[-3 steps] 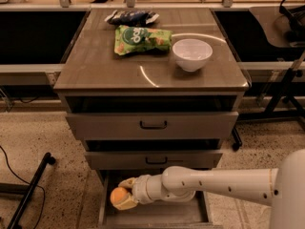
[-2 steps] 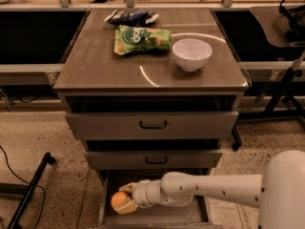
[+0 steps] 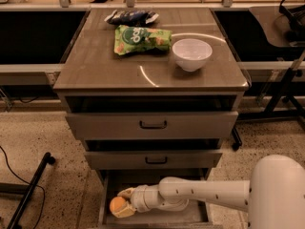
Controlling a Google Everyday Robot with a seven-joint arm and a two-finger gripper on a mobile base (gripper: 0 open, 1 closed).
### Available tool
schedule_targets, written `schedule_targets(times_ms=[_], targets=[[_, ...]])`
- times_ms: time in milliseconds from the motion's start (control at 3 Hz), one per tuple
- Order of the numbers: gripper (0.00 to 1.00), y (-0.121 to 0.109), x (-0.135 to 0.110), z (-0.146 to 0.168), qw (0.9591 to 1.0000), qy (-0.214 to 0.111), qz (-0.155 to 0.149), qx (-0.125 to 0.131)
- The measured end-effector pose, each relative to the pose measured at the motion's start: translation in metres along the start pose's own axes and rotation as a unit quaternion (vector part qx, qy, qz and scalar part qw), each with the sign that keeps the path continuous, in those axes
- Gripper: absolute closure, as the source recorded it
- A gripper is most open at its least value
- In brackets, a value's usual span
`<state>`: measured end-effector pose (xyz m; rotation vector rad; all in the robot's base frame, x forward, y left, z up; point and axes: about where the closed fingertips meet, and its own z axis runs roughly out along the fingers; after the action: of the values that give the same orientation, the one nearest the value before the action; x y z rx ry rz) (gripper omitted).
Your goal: Place orange into bottom drawer
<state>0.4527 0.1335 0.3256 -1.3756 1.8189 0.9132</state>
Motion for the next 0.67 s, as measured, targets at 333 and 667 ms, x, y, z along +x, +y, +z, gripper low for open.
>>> schedule_targets(times_ms=[333,667], targets=[[1.00,-0.006,0.009,0.000,1.0000,-0.009,0.001,0.000],[1.00,-0.022,0.029,-0.003,0.9996,-0.026,-0.002,-0.005]])
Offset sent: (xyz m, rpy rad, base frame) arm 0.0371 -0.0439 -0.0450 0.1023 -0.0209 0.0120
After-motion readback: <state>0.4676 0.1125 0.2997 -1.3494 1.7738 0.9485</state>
